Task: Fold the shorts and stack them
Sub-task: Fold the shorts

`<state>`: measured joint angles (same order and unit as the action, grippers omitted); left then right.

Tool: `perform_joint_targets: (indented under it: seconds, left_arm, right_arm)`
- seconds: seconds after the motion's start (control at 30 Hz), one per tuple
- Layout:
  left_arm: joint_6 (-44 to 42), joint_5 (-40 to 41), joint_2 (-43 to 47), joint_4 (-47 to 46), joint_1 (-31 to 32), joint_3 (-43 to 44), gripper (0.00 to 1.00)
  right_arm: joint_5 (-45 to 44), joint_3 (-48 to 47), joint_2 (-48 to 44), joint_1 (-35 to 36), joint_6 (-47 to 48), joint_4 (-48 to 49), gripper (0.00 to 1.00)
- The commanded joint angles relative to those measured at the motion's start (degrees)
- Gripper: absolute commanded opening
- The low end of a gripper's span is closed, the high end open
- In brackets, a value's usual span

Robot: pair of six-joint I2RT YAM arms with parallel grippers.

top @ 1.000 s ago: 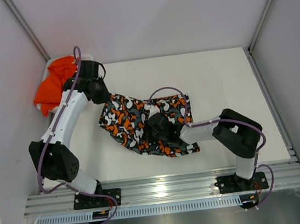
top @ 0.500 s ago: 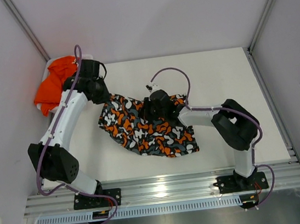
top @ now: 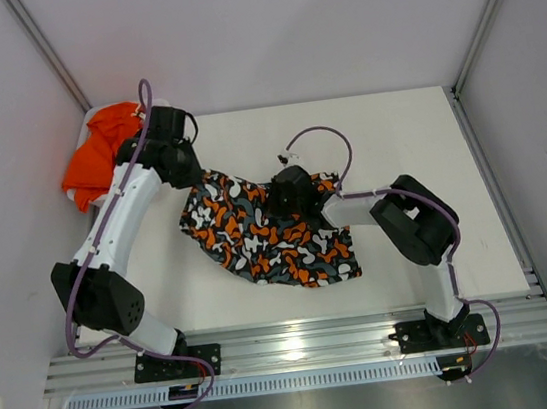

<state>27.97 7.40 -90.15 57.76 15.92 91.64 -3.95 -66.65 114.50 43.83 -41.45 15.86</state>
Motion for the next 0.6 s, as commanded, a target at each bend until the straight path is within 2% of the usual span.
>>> perform_joint_targets:
  seconds: [0.0, 0.57]
  left_arm:
    - [-0.81, 0.86, 0.06, 0.34, 0.95, 3.11, 0.00]
    - [1.48, 0.60, -2.93, 0.95, 3.59, 6.01, 0.00]
  right_arm:
    - [-2.65, 0.20, 0.11, -0.85, -0.91, 5.58, 0.00]
    - [1.83, -5.86, 8.37, -1.91, -0.73, 12.17, 0.00]
